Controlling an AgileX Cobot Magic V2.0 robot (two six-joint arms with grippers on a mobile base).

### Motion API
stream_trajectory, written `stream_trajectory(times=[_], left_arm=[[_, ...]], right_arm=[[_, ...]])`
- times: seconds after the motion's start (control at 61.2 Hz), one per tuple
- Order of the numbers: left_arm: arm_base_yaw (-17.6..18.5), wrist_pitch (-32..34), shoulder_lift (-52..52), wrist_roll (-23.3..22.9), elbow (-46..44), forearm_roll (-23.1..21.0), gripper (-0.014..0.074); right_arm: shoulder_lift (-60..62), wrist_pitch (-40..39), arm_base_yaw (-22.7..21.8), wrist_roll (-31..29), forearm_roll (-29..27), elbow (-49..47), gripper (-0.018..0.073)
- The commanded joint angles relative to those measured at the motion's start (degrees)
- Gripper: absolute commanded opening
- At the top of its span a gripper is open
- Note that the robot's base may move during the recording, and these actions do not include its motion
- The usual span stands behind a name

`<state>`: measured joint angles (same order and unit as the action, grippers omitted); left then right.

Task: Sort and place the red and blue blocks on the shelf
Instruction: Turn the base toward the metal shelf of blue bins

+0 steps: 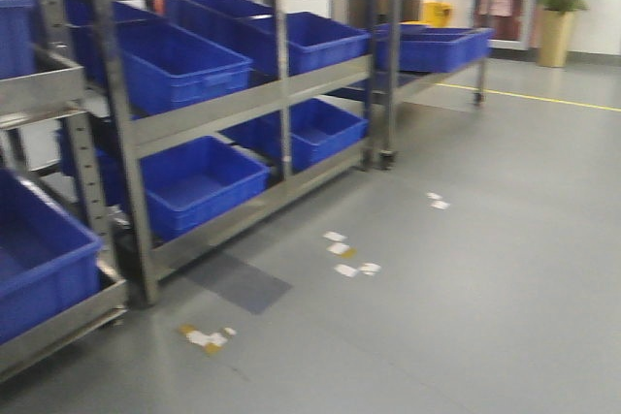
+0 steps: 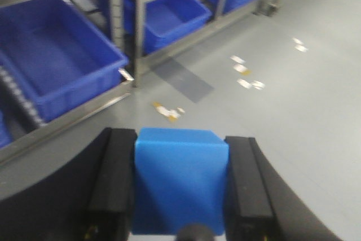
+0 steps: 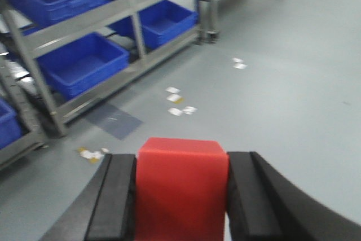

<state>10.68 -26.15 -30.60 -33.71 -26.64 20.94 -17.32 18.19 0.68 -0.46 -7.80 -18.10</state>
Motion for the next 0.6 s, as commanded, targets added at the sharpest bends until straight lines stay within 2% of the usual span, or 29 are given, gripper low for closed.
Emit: stream_trajectory(times=[0.0,0.588], left_arm=[[-0.08,3.86,-0.05,-0.27,-1.68,0.77,0.0122],[-0.08,3.86,-0.05,-0.27,-1.68,0.77,0.0122]], right_arm=[[-0.29,-4.64,-0.29,-0.17,0.41,-1.84,0.0049],[-0.29,-4.64,-0.29,-0.17,0.41,-1.84,0.0049]])
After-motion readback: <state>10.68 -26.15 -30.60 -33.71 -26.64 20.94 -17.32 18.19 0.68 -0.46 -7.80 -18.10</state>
